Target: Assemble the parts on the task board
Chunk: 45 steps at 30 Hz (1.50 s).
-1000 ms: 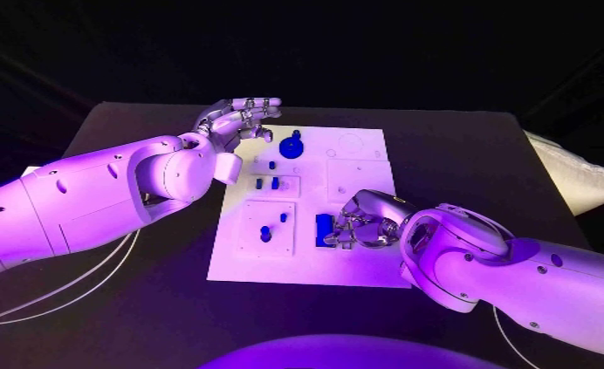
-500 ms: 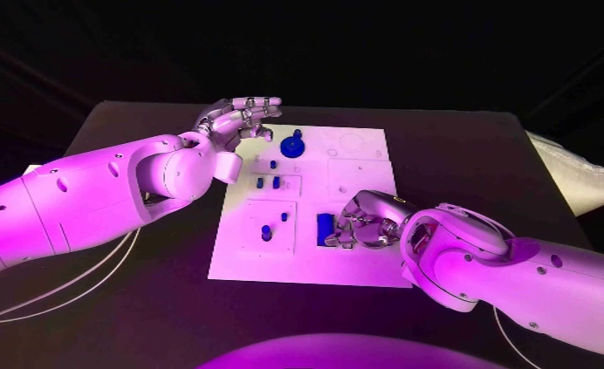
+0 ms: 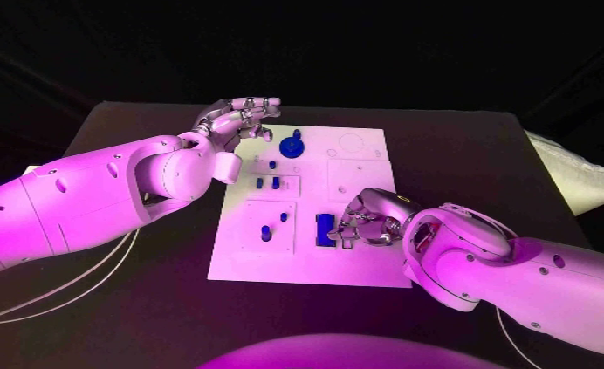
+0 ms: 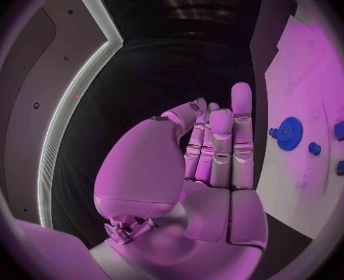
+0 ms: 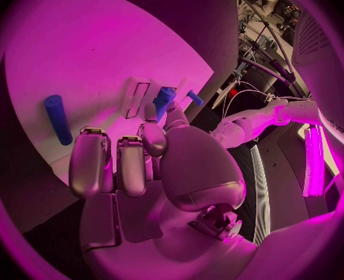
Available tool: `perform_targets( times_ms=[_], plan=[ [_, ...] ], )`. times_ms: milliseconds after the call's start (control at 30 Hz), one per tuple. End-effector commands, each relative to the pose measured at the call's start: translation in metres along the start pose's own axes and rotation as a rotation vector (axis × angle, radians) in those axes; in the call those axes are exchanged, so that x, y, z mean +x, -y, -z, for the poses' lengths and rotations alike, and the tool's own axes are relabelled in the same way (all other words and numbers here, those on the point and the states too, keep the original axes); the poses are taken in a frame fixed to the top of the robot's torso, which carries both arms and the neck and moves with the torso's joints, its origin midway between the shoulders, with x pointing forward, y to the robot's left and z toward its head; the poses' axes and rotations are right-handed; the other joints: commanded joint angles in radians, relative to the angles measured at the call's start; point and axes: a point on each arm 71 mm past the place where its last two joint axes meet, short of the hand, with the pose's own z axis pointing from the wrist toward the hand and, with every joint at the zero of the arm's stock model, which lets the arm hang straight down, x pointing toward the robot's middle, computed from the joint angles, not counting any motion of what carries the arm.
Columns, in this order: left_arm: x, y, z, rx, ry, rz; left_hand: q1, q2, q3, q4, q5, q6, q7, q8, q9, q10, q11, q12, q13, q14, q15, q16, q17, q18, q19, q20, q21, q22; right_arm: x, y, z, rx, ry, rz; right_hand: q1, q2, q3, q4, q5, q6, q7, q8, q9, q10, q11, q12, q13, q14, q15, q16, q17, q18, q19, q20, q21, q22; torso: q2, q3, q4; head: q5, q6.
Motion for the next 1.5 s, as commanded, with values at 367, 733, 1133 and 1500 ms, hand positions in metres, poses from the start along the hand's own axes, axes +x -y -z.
perform_targets(
  times_ms=[367, 733, 1133, 1500],
  plan=[
    [0.000, 0.001, 0.001, 0.008, -0.018, -0.001, 0.008, 0.002, 0.000, -0.007, 0.002, -0.010, 0.000, 0.005, -0.001, -0.007, -0.002, 0.005, -0.001, -0.004, -0.001, -0.004, -0.001, 0.012, -0.007, 0.000, -0.007, -0.002, -0.021, 0.028, 0.025, 0.005, 0.092, 0.001, 0.068, -0.005, 0.016, -0.036, 0.047, -0.067, 0.027, -0.053, -0.016, -0.049, 0.022, -0.092, -0.063, 0.062, 0.011, 0.011, 0.032, -0.018, -0.003, 0.008, -0.002, -0.008, -0.002, -0.0006, -0.0028, -0.005, 0.003],
    [0.000, 0.001, 0.001, 0.008, -0.020, 0.000, 0.008, 0.002, 0.000, -0.007, 0.002, -0.010, 0.000, 0.005, -0.001, -0.007, -0.002, 0.005, -0.001, -0.004, -0.001, -0.004, -0.001, 0.012, -0.007, 0.000, -0.007, -0.002, -0.033, 0.052, 0.037, 0.077, 0.134, 0.112, 0.046, 0.002, 0.019, -0.015, 0.066, -0.049, 0.031, -0.074, -0.023, -0.078, 0.027, -0.155, -0.114, 0.056, 0.018, -0.004, 0.012, -0.013, -0.014, 0.017, -0.016, -0.030, -0.002, 0.0014, -0.0047, -0.018, 0.009],
    [0.000, -0.001, 0.001, 0.004, -0.023, 0.002, 0.008, 0.002, 0.000, -0.007, 0.002, -0.010, 0.000, 0.005, -0.001, -0.007, -0.002, 0.005, -0.001, -0.004, -0.001, -0.004, -0.001, 0.012, -0.007, 0.000, -0.007, -0.002, -0.030, 0.063, 0.031, 0.170, 0.125, 0.147, -0.011, -0.018, -0.010, 0.036, 0.067, -0.022, 0.025, -0.079, -0.019, -0.065, 0.024, -0.153, -0.110, 0.055, 0.015, -0.010, 0.007, -0.013, -0.013, 0.016, -0.017, -0.029, -0.001, 0.0005, 0.0002, -0.021, 0.008],
    [-0.001, -0.002, 0.001, 0.002, -0.021, 0.002, 0.008, 0.002, 0.000, -0.007, 0.002, -0.010, 0.000, 0.005, -0.001, -0.007, -0.002, 0.005, -0.001, -0.004, -0.001, -0.004, -0.001, 0.012, -0.007, 0.000, -0.007, -0.002, -0.031, 0.064, 0.032, 0.177, 0.146, 0.192, -0.019, -0.027, -0.022, 0.049, 0.066, -0.007, 0.019, -0.073, -0.014, -0.047, 0.019, -0.126, -0.085, 0.057, 0.011, -0.009, 0.011, -0.015, -0.009, 0.013, -0.011, -0.018, 0.000, 0.0007, -0.0024, -0.021, 0.007]
  ],
)
